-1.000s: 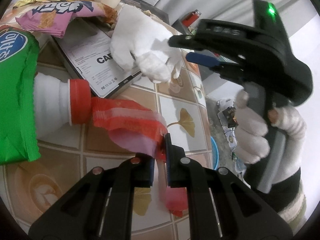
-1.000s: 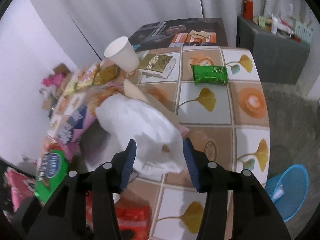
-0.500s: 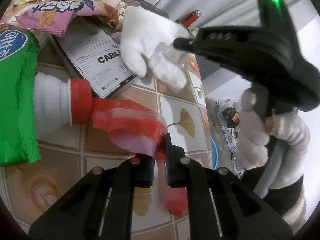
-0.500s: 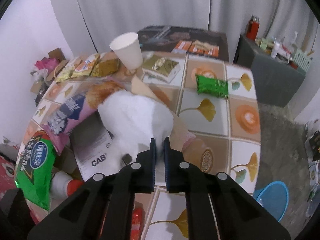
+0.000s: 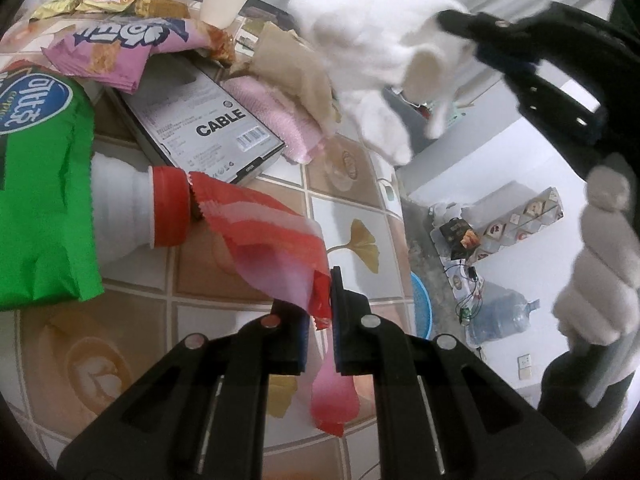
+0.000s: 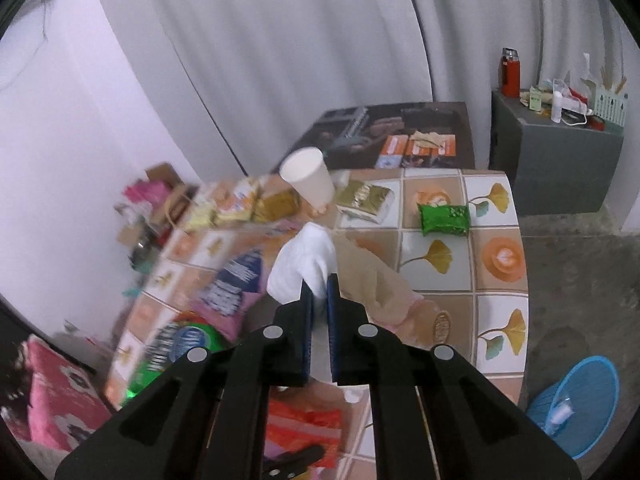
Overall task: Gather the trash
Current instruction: 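Hold the red wrapper with the left gripper while the right grasps white tissue, then carry wrapper and tissue over the blue wastebasket and open both grippers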
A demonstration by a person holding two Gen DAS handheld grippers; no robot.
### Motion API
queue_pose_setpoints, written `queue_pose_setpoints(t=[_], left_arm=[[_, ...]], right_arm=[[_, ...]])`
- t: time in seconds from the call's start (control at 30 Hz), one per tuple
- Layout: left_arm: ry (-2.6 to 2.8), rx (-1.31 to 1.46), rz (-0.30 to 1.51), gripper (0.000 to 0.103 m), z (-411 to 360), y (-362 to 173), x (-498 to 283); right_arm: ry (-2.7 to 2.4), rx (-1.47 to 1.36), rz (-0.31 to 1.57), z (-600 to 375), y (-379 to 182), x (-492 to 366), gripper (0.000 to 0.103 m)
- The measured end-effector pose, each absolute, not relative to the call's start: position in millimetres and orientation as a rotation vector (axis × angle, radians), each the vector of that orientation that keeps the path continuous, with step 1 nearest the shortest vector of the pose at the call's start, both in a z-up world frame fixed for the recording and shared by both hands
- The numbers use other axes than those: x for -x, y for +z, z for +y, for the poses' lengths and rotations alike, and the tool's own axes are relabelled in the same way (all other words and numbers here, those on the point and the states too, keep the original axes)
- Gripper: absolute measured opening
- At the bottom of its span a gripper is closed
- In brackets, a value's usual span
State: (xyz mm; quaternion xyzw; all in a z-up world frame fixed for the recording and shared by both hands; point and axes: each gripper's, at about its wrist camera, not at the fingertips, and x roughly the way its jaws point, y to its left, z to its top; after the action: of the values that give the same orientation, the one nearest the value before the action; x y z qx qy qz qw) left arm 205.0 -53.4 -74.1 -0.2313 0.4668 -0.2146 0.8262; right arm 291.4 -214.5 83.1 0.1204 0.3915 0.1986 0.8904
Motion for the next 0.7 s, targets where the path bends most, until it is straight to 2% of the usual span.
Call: queue_pose_setpoints(t=[0.33,0.7], left_arm=[[-0.478,0.487,0.940,0.007,-44.0,-58.0,-192.7],[-0.544,0.447,0.912,0.007,-61.3,-36.0,-184.7]], right_arm=[[0.339,-0.303,0.723,-255.1,113.4,-243.7,0.007],[0.109,-0.373,0.715,-335.0,102.1,-175.0,0.007]])
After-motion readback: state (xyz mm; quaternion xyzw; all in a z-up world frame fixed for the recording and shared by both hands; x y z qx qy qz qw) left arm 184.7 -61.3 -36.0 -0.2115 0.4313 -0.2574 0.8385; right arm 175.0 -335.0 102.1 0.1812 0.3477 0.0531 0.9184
